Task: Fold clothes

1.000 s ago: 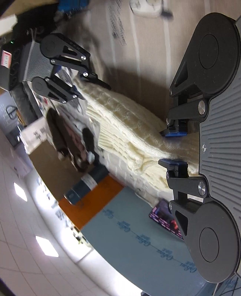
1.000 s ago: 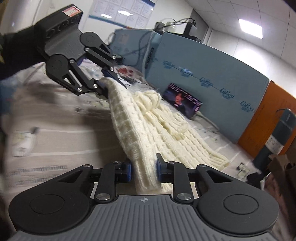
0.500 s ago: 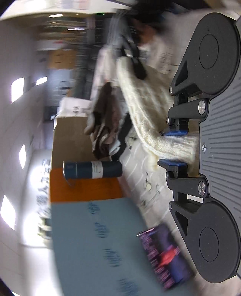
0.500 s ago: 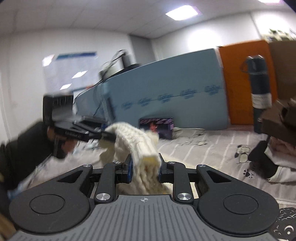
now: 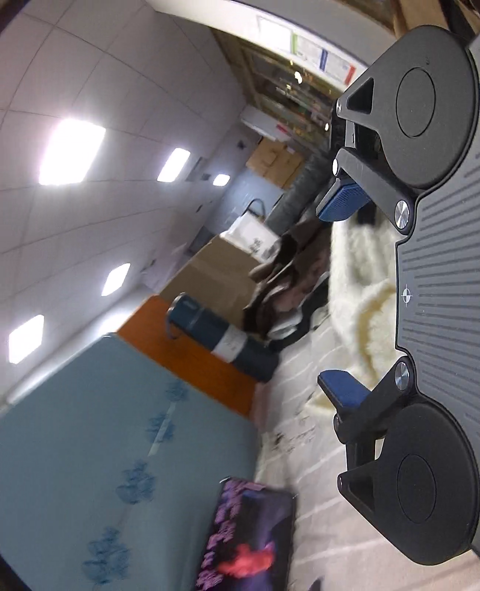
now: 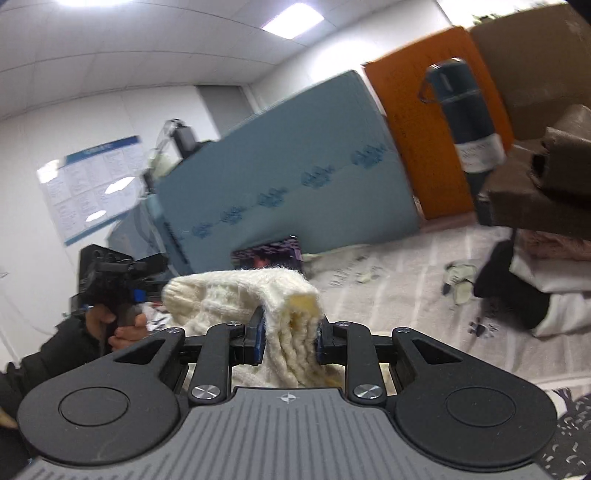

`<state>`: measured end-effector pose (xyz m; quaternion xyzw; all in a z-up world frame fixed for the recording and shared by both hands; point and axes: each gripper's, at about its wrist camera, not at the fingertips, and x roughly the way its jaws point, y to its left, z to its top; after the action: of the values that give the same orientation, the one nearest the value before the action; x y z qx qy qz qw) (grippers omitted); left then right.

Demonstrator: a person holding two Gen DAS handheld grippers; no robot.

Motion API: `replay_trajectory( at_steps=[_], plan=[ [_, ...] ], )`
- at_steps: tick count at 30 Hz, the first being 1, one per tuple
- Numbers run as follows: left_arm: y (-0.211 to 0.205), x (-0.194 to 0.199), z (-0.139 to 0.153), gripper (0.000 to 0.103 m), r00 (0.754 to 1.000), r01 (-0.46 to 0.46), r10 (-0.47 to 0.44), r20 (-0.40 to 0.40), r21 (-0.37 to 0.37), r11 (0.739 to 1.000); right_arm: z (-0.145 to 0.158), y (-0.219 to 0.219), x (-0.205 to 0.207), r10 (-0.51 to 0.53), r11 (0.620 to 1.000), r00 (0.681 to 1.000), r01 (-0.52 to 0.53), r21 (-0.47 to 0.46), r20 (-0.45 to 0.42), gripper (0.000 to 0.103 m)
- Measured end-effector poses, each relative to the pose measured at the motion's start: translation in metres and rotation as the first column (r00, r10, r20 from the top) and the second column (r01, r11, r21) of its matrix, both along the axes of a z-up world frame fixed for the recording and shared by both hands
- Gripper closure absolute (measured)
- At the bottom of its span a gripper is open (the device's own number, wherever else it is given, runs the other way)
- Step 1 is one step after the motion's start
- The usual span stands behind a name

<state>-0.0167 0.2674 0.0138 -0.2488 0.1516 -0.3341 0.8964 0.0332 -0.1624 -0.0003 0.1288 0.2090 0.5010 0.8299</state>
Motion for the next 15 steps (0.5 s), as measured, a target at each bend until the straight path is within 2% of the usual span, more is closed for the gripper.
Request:
replay_trajectory(
  at_steps=[2, 3, 5, 7, 10, 13, 15],
  plan=[
    [0.010, -0.006, 0.001, 0.006, 0.998, -0.046, 0.047, 0.030, -0.019, 0.999, 0.000, -0.001, -0.004, 0.010, 1.000, 0.999, -0.010, -0.010, 0.032, 0.081],
    [0.017, -0.006, -0.002, 0.000, 0.997, -0.068, 0.069, 0.018, -0.044, 0.997, 0.000, -0.001, -0.005, 0.018, 1.000, 0.999, -0.018, -0.008, 0.039, 0.081],
    [0.028, -0.001, -0.011, 0.000, 0.997, -0.079, 0.076, -0.035, -0.103, 0.992, 0.000, -0.002, -0.007, 0.033, 0.999, 0.998, -0.033, -0.001, 0.053, 0.081],
    [0.030, 0.010, -0.024, 0.000, 0.996, -0.024, 0.010, -0.093, -0.151, 0.988, 0.000, -0.003, -0.008, 0.048, 0.999, 0.997, -0.048, 0.004, 0.067, 0.081],
    [0.023, 0.026, -0.040, 0.000, 0.980, 0.089, -0.123, -0.158, -0.207, 0.974, 0.001, -0.008, -0.016, 0.090, 0.996, 0.991, -0.092, 0.016, 0.097, 0.081],
    [0.011, 0.032, -0.044, 0.000, 0.949, 0.239, -0.283, -0.135, -0.275, 0.931, 0.003, -0.012, -0.027, 0.155, 0.987, 0.977, -0.159, 0.017, 0.148, 0.081],
    [0.000, 0.033, -0.041, 0.000, 0.914, 0.353, -0.397, -0.089, -0.313, 0.882, 0.005, -0.015, -0.035, 0.198, 0.979, 0.963, -0.204, 0.016, 0.182, 0.081]
  ],
)
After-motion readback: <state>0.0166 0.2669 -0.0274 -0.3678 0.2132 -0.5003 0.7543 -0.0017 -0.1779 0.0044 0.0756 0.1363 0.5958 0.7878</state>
